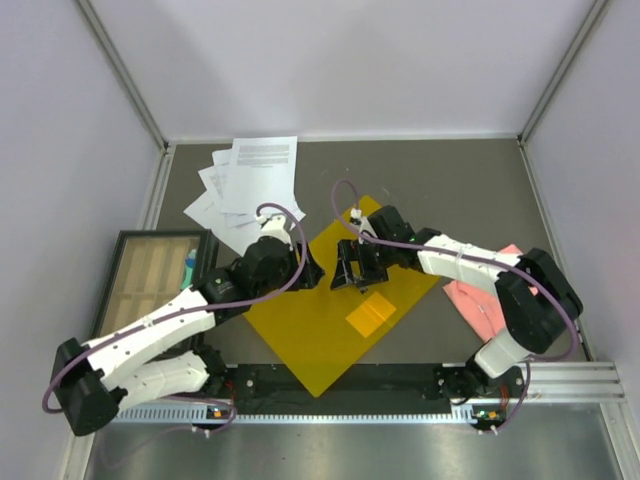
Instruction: Put the files into the folder
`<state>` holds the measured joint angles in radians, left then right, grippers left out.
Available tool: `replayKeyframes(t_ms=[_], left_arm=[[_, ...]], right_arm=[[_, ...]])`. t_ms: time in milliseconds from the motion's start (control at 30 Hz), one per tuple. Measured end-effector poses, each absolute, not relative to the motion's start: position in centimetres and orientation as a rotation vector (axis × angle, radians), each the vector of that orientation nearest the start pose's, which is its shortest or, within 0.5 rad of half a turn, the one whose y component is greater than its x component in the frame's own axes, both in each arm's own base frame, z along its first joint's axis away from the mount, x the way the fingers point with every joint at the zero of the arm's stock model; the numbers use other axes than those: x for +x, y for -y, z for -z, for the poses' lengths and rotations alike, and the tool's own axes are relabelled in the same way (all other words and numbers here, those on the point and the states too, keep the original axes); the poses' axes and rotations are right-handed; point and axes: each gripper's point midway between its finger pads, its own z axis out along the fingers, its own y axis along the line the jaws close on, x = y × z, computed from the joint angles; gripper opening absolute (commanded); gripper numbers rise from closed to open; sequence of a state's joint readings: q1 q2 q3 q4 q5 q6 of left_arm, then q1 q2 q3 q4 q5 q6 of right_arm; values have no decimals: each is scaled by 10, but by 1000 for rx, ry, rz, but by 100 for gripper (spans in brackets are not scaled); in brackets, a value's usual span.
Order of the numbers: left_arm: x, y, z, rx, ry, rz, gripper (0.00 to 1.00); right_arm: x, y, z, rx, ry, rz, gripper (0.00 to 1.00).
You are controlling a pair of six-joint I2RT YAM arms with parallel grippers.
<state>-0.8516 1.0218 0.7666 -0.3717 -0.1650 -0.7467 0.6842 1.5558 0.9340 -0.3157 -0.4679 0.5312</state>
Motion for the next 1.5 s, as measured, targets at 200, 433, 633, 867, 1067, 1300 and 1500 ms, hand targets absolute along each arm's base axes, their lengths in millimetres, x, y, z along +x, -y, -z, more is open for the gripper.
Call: replayKeyframes(t_ms=[200, 433, 633, 867, 1067, 1300, 1500], left_arm=[[203, 229, -181, -47, -2213, 776, 71], [192, 218, -184, -110, -2184, 825, 72], [187, 218, -176, -128, -2207, 845, 73], [184, 224, -157, -107, -2276, 840, 75], [182, 234, -143, -79, -2338, 840, 76], [176, 238, -140, -57, -2364, 867, 77], [173, 234, -151, -71, -2310, 917, 79]], right_arm=[[218, -315, -74, -459, -2654, -1114, 91], [259, -350, -72, -519, -2609, -1127, 91], [294, -376, -78, -583, -2528, -1124, 92], [307, -390, -80, -611, -2502, -1157, 94], [324, -409, -95, -627, -2441, -1214, 96], [334, -423, -77, -629, -2462, -1254, 96], [332, -429, -59, -617, -2501, -1297, 96]])
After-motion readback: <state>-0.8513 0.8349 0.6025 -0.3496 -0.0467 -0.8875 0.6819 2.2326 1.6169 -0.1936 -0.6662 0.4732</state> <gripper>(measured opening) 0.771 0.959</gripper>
